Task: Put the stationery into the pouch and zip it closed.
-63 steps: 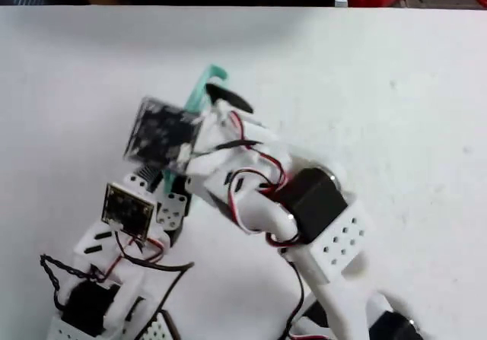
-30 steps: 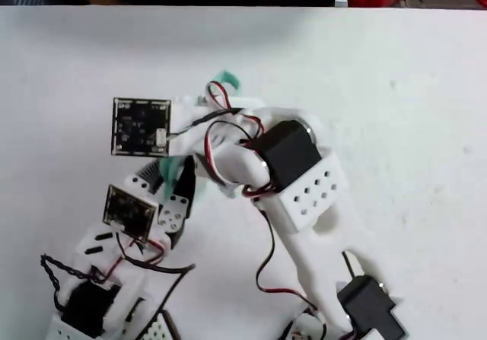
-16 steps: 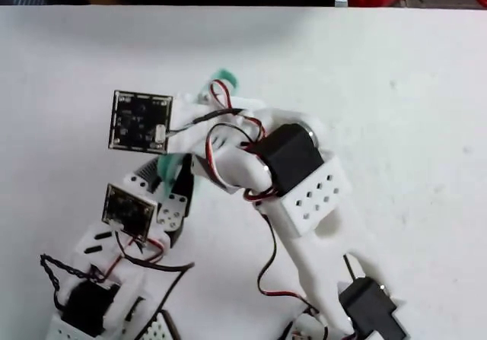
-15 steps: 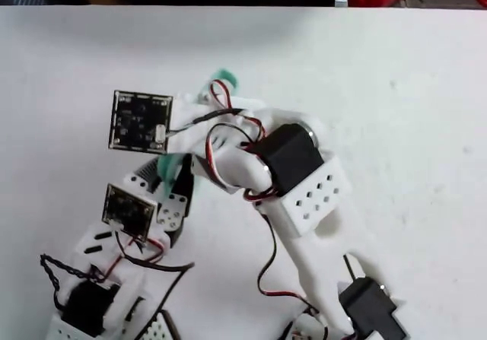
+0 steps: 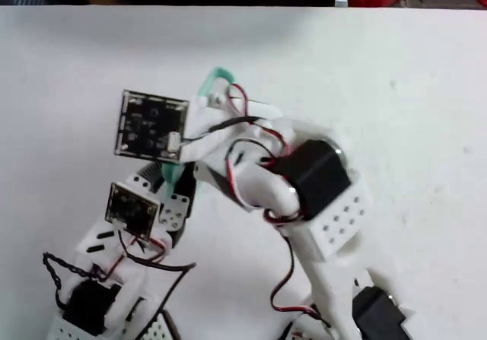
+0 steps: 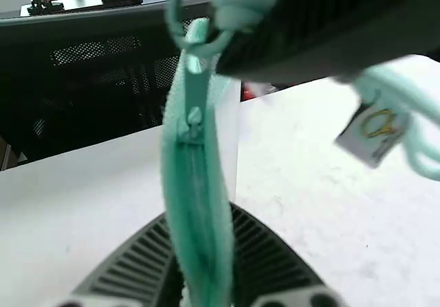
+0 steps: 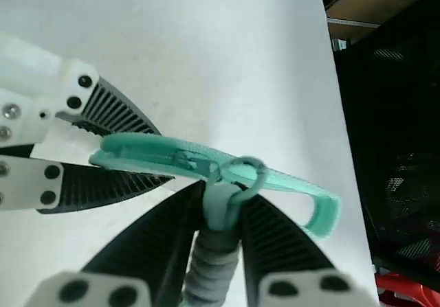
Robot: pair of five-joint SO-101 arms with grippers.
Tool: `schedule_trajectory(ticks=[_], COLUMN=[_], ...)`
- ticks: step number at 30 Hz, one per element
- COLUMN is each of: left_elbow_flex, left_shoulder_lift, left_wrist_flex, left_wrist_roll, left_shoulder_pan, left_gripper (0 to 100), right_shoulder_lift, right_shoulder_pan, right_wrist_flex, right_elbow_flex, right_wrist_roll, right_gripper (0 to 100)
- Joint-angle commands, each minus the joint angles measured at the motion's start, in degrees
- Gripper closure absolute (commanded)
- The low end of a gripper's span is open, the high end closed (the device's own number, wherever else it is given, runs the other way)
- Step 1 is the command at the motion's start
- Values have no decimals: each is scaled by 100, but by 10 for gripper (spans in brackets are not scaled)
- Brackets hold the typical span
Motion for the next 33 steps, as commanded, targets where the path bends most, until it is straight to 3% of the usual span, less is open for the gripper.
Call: schedule_trajectory(ticks=[1, 10, 13, 17, 27, 33], left_elbow_flex=[0, -26, -193, -237, 105, 431], left_shoulder_lift=[57, 57, 48, 57, 75, 92], left_wrist_flex=[35, 35, 53, -132, -1371, -1477], left_wrist_roll=[-44, -44, 35, 782, 185, -352], left_shoulder_pan=[31, 31, -4, -13, 198, 593], left_gripper=[977, 974, 878, 786, 881, 974], right_shoulder_lift=[-224, -233, -198, -189, -189, -242], right_shoulder_pan=[-31, -13, 154, 171, -75, -242], right_wrist_flex=[-92, -259, -295, -242, -215, -277], right_elbow_flex=[-237, -264, -229, -220, 273, 360], right_wrist_roll=[-44, -88, -246, -290, -290, -299], right_gripper=[958, 981, 981, 981, 981, 981])
